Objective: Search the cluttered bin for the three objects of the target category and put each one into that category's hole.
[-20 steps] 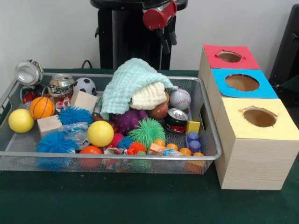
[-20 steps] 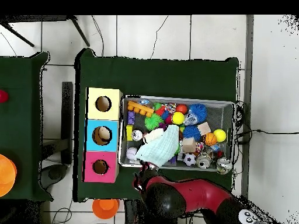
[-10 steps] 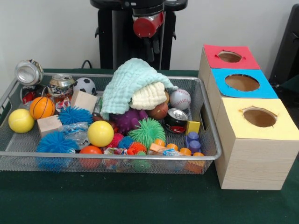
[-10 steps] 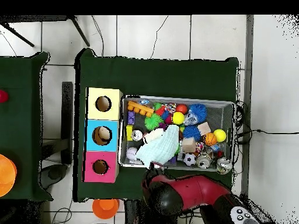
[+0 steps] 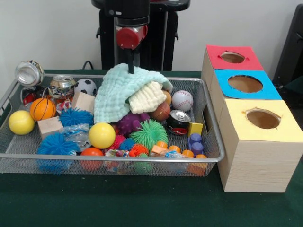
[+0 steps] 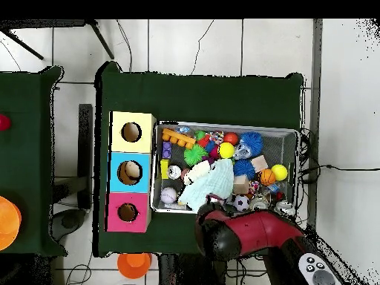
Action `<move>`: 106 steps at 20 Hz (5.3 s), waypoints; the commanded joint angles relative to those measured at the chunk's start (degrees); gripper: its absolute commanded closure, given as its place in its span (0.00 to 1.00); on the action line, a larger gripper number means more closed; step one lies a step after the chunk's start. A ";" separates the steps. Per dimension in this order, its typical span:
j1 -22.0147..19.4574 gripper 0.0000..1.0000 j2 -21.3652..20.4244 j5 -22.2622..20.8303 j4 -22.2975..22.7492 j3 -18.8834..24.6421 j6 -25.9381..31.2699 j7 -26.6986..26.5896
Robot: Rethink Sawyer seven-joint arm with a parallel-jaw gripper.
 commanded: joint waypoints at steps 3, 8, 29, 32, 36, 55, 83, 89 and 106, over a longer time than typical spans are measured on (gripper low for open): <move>-3.35 0.00 3.73 -4.47 -12.34 -0.22 2.91 2.59; -6.74 0.00 4.59 -4.01 -12.89 2.87 4.84 -0.96; -5.26 0.00 13.89 -3.68 -18.92 2.74 -4.05 6.25; -1.96 0.00 15.69 -6.06 -22.45 -1.11 -6.06 7.50; 3.44 0.00 15.65 -8.19 -25.94 -6.93 -7.31 9.49; -23.35 0.00 37.06 1.87 -19.43 18.37 5.46 -4.09; -38.84 0.00 59.79 8.13 -14.30 29.36 13.01 -7.10; -37.79 0.00 57.08 4.50 -11.33 28.26 9.03 -2.92; -11.80 0.00 31.66 -8.21 -15.05 7.63 -4.43 11.47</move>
